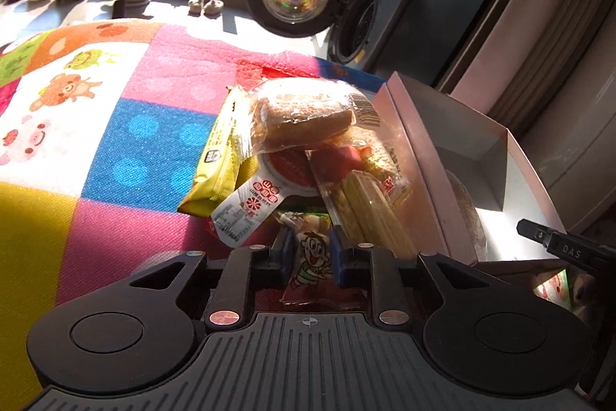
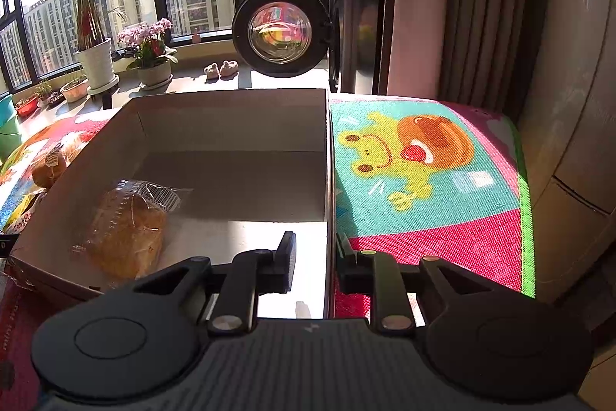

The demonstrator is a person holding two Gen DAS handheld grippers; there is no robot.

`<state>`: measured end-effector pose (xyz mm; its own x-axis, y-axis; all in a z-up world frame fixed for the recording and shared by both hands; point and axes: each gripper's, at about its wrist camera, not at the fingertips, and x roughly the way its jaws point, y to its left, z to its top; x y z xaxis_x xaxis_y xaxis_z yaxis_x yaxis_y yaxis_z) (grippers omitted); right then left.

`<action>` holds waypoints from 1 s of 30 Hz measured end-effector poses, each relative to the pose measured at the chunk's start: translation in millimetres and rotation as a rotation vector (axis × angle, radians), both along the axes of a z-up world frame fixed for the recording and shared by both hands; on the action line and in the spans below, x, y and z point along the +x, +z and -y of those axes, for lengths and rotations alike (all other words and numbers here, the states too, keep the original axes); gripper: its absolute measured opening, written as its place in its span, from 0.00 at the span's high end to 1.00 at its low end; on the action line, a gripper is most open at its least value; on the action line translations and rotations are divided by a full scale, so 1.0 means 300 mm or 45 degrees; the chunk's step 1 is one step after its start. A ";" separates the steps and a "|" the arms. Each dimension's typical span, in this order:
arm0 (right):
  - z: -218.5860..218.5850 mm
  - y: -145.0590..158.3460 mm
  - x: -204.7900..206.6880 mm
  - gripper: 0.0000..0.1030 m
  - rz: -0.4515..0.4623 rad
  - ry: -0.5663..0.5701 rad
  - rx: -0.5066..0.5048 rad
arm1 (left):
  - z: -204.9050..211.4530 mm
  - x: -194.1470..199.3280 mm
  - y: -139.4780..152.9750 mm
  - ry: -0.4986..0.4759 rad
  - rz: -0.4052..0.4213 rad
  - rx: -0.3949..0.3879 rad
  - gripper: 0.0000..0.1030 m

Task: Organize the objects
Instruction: 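Grasp the cartoon-printed snack packet with the left gripper, then carry the snack packet into the box and open the left gripper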

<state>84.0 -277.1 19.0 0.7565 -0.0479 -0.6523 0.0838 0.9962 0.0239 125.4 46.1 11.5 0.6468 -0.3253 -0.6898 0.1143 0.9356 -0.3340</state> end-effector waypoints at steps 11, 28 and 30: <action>-0.005 0.000 -0.003 0.79 0.000 -0.002 -0.003 | -0.099 -0.122 0.039 -0.049 -0.020 0.081 0.89; -0.004 0.001 -0.005 0.77 -0.001 -0.005 0.012 | -0.119 -0.042 -0.050 0.103 -0.156 -0.326 0.77; -0.004 0.001 -0.006 0.77 -0.001 -0.005 0.012 | -0.090 -0.023 -0.049 0.087 -0.126 -0.284 0.77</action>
